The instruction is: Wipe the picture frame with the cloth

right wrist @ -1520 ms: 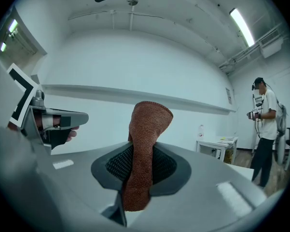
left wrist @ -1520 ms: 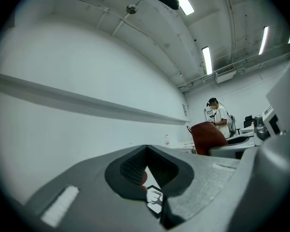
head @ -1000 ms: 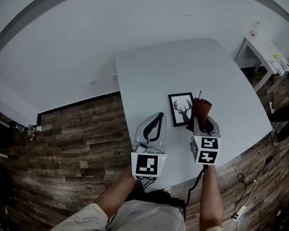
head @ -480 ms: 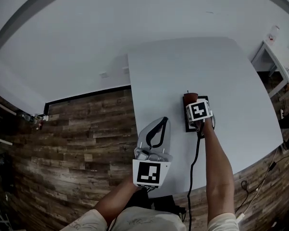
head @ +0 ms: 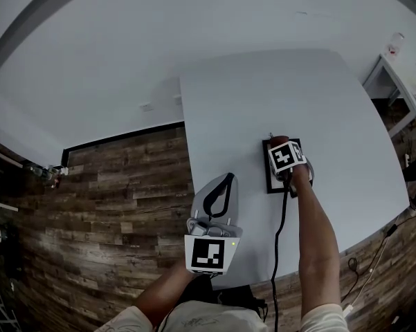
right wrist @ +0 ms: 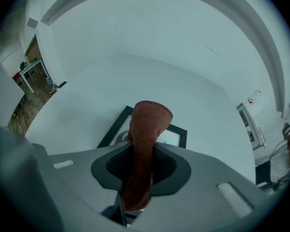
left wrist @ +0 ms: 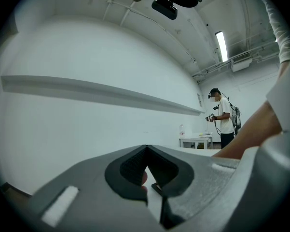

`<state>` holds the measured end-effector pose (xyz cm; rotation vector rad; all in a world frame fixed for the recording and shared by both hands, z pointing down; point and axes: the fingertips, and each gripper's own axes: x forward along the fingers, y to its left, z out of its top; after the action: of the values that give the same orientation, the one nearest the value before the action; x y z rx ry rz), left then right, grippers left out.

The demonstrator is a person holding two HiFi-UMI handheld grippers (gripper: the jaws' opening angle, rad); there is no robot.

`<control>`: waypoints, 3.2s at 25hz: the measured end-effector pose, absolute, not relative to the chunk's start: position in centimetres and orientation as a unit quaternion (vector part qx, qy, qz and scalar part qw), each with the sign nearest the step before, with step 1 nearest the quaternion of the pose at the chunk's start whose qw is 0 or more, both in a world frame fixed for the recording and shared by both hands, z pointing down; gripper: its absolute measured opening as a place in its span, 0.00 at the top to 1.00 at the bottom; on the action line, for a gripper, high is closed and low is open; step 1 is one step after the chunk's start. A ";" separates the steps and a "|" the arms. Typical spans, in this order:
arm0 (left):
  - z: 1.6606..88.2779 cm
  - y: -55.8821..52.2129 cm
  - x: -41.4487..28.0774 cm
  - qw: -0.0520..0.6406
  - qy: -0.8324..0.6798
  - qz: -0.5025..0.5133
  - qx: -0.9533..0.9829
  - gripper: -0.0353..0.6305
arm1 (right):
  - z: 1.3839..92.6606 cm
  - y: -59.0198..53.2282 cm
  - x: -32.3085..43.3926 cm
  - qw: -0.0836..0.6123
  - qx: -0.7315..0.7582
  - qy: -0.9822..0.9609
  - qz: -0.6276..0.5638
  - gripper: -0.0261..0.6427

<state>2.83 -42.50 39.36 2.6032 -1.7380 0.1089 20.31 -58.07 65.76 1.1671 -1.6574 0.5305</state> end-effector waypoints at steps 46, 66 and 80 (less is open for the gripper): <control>39.1 -41.7 5.7 0.011 -0.534 0.020 0.845 0.95 | 63.6 -52.0 25.5 0.444 0.531 -0.670 0.269 0.80; 39.1 -41.1 6.1 0.009 -0.525 0.014 0.851 0.95 | 65.9 -49.1 23.5 0.487 0.502 -0.668 0.254 0.80; 38.5 -40.7 6.1 -0.005 -0.525 0.006 0.851 0.95 | 65.2 -48.3 30.3 0.449 0.577 -0.623 0.278 0.80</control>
<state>6.08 -40.70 38.48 2.6814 -1.6547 0.0202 30.31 -48.28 65.23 1.4262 -1.5406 0.6887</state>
